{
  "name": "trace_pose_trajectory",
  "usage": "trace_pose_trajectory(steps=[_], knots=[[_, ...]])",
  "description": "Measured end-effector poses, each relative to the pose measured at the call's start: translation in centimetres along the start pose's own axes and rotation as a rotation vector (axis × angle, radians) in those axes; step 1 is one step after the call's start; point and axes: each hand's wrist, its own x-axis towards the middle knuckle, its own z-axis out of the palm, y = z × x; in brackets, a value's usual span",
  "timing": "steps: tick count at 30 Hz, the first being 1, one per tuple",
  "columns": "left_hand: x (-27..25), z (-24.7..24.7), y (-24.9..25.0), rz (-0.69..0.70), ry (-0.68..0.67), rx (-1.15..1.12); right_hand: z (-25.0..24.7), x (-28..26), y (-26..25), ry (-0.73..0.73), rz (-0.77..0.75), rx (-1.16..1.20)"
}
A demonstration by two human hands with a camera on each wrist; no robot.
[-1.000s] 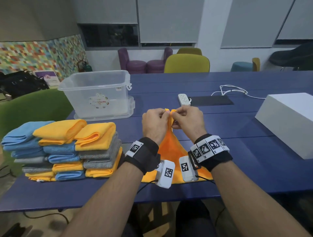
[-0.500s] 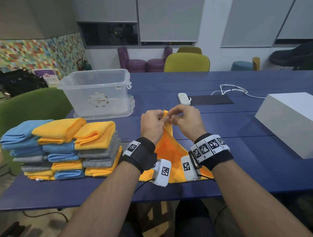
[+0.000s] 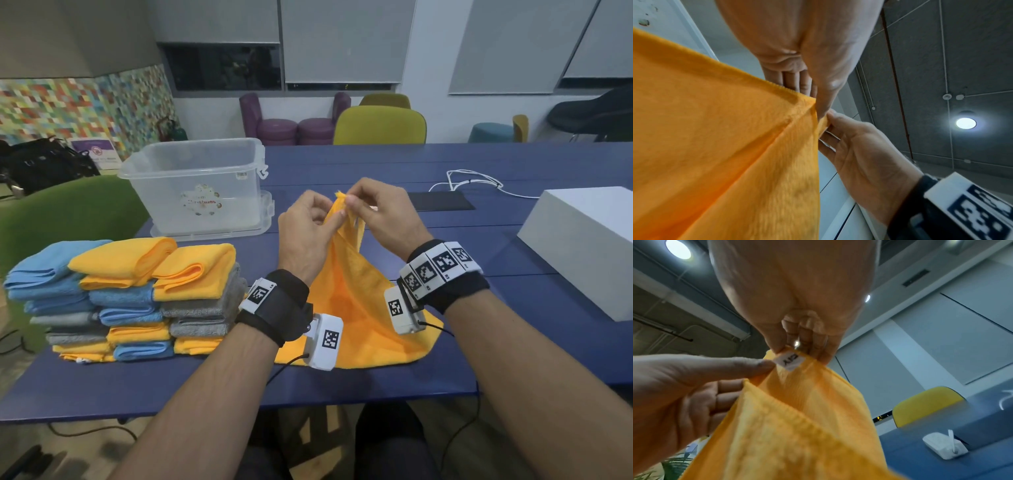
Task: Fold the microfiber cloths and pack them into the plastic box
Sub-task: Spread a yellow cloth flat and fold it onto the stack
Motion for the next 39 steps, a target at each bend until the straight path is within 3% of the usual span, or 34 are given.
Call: trace_pose_trajectory(steps=[6, 13, 20, 27, 31, 35, 39], knots=[[-1.1, 0.1, 1.1, 0.098, 0.000, 0.135, -1.2, 0.9, -1.8, 0.057, -0.012, -0.042], [-2.3, -0.6, 0.2, -0.069, -0.162, 0.179, -2.9, 1.6, -3.1, 0.181, -0.084, -0.096], [-5.0, -2.5, -3.4, -0.244, -0.380, 0.359, -4.8, 1.2, -1.9, 0.315, 0.011, -0.200], [-7.1, -6.7, -5.9, -0.314, -0.628, 0.428, -7.0, -0.6, 0.9, 0.384, 0.282, -0.304], [-6.6, -9.5, -5.3, -0.408, -0.688, 0.265, -7.7, -1.9, 2.5, 0.377, 0.529, -0.380], [-4.7, -11.1, -4.3, -0.464, -0.644, 0.226, -7.6, -3.4, 4.6, 0.310, 0.741, -0.508], [-2.9, -9.7, -6.4, -0.466, -0.545, 0.428, -6.7, -4.8, 7.6, 0.174, 0.954, -0.588]])
